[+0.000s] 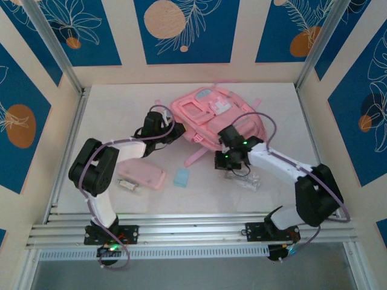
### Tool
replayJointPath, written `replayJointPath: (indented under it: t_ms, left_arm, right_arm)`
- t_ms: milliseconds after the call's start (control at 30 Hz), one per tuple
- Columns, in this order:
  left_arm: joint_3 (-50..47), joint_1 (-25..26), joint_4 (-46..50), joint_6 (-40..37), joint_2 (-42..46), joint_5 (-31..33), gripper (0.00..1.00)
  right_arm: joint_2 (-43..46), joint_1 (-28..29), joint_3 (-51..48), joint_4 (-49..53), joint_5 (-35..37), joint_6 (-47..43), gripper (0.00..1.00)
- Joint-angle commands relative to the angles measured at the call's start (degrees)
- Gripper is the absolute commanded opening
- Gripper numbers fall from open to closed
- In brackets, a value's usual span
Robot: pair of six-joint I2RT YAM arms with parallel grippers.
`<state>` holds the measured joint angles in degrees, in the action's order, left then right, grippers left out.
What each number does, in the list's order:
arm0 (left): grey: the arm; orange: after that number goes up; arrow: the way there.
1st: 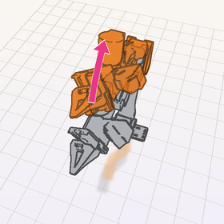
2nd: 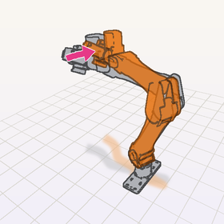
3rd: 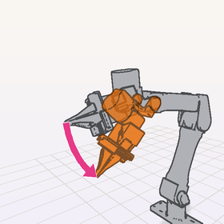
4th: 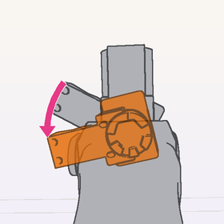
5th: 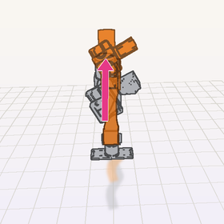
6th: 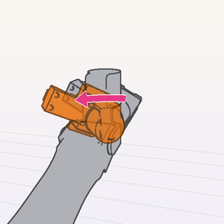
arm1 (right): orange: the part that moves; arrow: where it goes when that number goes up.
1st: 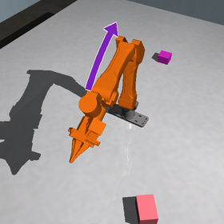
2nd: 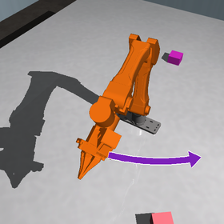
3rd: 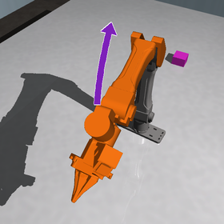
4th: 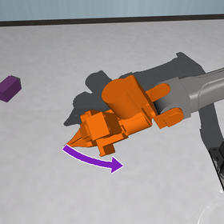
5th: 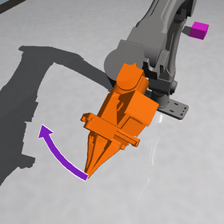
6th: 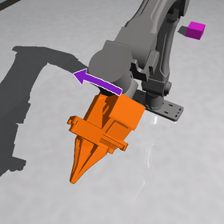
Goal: Pack the student bag
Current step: Zip the student bag at the top-center of the table.
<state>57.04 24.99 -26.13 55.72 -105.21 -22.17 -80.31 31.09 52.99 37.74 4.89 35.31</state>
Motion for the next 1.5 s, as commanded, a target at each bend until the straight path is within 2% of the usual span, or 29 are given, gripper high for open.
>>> replayJointPath:
  t_ms: [0,133,233,267,333,400,433,533,700,800,933,1000,1067,1100,1167,1233,1467]
  left_arm:
    - [7.53,-6.07,2.58,-5.96,-3.73,6.37,0.00]
    - [14.15,-6.34,5.65,-6.94,-7.33,4.99,0.00]
    - [17.17,-6.36,8.00,-7.45,-8.56,4.10,0.00]
    - [17.73,-6.29,8.72,-7.71,-8.61,3.41,0.05]
    - [17.24,-6.27,9.87,-7.18,-7.72,1.82,0.44]
    - [14.94,-6.23,10.48,-6.34,-5.84,0.08,0.68]
    - [13.03,-6.20,10.10,-5.40,-4.16,-0.74,0.76]
    - [4.19,-5.41,5.16,-1.26,1.06,-2.50,0.91]
    - [-7.65,-1.47,-1.62,5.50,7.20,-2.67,1.00]
    - [-11.23,0.60,-6.21,9.14,8.00,-1.94,1.00]
    - [-11.39,1.13,-10.53,10.41,6.86,0.10,0.96]
    - [-10.92,1.20,-13.00,10.83,5.74,0.55,0.87]
    - [-10.23,1.15,-14.73,10.97,4.24,0.64,0.71]
    - [-9.74,1.11,-15.23,10.73,3.39,0.64,0.60]
    - [-8.85,0.90,-15.27,9.78,2.11,0.34,0.33]
    - [-8.14,0.44,-14.35,8.77,1.40,0.09,0.00]
    - [-6.84,-1.21,-9.31,4.61,3.01,-1.62,0.00]
  right_arm:
    - [5.44,-5.15,-2.30,11.26,-9.54,-2.00,0.00]
    - [5.85,-6.92,-2.13,2.90,-19.12,0.21,0.00]
    - [1.21,-5.95,0.72,0.32,-21.95,0.92,0.00]
    - [-0.25,-5.28,1.65,-0.20,-21.75,0.82,0.00]
    - [-3.72,-4.21,3.70,-2.36,-21.73,1.18,0.00]
    - [-6.86,-3.73,5.47,-5.18,-23.66,2.35,0.00]
    - [-8.45,-3.35,6.47,-6.74,-24.56,3.08,0.00]
    - [-12.66,-1.44,10.26,-10.50,-26.17,4.62,0.00]
    - [-19.62,1.69,17.96,-14.28,-28.70,6.56,0.00]
    - [-22.67,3.45,21.84,-15.32,-30.52,7.40,0.00]
    - [-24.17,5.83,23.74,-15.66,-31.84,7.62,0.00]
    - [-24.23,6.64,23.06,-15.40,-32.76,7.61,0.00]
    - [-24.04,7.05,22.51,-13.05,-33.82,5.62,0.00]
    - [-23.89,7.14,22.59,-10.01,-33.48,3.72,0.00]
    - [-23.05,6.98,22.36,-3.19,-30.89,-0.12,0.00]
    - [-21.51,6.22,21.43,3.90,-27.18,-3.44,0.00]
    - [-15.07,0.46,16.36,16.79,-16.40,-9.07,0.00]
